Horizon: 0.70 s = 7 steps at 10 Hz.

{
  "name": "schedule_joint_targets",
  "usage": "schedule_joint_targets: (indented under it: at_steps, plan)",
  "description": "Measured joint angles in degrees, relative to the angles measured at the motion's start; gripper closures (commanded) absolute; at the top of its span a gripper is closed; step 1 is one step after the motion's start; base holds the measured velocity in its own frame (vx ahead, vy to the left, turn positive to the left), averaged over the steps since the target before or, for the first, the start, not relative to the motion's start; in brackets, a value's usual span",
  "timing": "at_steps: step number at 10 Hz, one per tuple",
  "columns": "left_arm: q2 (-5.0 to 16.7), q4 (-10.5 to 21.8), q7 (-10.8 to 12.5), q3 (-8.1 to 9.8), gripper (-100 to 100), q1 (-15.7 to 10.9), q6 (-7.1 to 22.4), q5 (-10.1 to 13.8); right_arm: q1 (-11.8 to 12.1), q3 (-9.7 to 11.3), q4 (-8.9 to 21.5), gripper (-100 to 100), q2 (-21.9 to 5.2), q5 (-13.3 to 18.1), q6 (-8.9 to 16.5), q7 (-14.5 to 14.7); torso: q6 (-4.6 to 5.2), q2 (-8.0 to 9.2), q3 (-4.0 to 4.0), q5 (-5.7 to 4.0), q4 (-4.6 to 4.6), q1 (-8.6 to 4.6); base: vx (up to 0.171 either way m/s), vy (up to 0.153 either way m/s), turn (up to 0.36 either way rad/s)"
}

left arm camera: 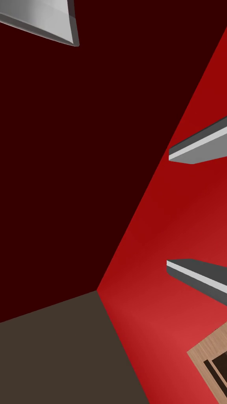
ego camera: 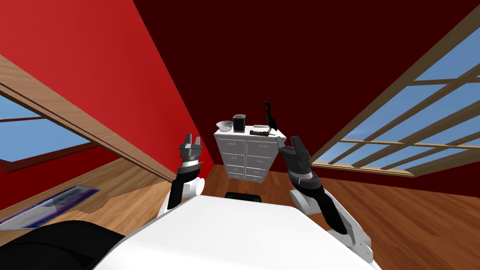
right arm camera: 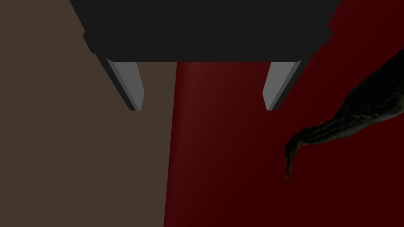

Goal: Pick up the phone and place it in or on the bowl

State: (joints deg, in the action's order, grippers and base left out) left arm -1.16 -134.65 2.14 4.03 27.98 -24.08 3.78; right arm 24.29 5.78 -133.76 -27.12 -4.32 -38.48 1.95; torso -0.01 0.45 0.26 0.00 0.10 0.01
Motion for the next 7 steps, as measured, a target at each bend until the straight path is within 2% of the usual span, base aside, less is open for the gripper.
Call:
schedule_joint_targets:
  at_steps: [7]
  plan:
    - [0.0, 0.0, 0.0, 0.01, 0, 0.0, 0.0, 0.0, -1.9, 1.9, 0.2, -100, -11.5, -0.9, -3.2, 1.9, 0.04, -0.22, -0.11, -0.02, -0.04, -0.09, -0.072, 0.008, 0.082]
